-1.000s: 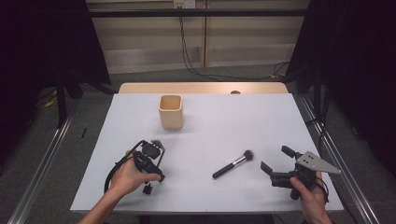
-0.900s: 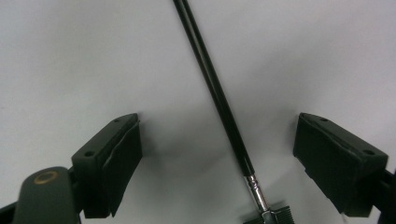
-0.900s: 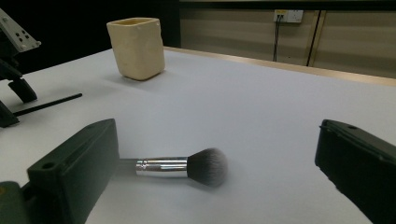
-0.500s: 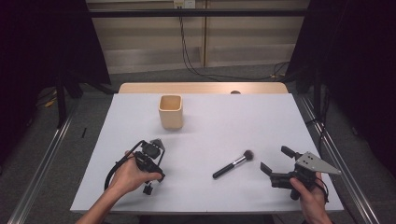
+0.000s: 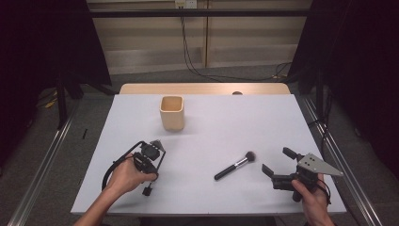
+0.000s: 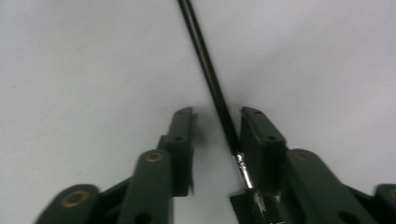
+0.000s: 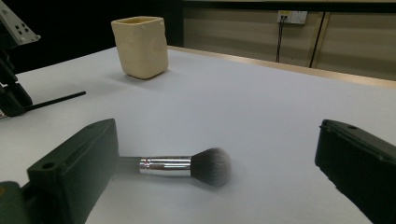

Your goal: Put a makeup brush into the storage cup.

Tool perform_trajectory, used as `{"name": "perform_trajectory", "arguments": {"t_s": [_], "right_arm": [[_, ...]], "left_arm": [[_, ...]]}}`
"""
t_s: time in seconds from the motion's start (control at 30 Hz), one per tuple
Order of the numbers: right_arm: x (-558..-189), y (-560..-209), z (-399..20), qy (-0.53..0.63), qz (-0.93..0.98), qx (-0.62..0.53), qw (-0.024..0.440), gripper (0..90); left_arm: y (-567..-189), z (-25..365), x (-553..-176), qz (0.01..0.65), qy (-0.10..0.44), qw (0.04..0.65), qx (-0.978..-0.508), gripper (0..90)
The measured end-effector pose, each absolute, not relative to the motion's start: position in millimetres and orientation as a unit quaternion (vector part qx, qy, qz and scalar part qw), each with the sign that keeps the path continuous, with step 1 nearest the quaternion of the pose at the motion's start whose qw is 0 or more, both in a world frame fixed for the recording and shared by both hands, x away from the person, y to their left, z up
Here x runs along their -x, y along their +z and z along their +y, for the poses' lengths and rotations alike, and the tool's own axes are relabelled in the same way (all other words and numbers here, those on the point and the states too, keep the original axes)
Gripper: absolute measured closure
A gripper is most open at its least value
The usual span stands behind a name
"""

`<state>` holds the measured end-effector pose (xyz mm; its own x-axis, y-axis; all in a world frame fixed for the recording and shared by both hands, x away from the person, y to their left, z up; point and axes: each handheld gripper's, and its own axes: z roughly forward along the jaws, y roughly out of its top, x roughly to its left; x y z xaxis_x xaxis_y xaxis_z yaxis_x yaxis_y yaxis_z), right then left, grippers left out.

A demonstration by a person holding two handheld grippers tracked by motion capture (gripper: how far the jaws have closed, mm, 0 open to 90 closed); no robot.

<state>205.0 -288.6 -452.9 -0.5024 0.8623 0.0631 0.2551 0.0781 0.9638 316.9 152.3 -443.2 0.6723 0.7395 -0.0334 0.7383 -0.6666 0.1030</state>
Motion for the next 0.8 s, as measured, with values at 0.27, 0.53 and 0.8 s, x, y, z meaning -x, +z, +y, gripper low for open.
{"name": "perform_trajectory", "arguments": {"t_s": [0.27,0.53,0.8], "right_arm": [[-205.0,-453.1,-288.6,0.539,0.678,-0.412,0.281,0.0],[-205.4,-453.4,-288.8,0.539,0.678,-0.412,0.281,0.0],[-206.2,-453.6,-288.3,0.538,0.679,-0.413,0.282,0.0]], "left_arm": [[-443.6,154.6,-319.6,0.404,-0.016,0.060,-0.913,85.2],[-442.9,157.2,-321.3,0.407,-0.025,0.067,-0.910,85.9],[-441.5,164.4,-319.5,0.416,-0.031,0.093,-0.904,86.0]]}}
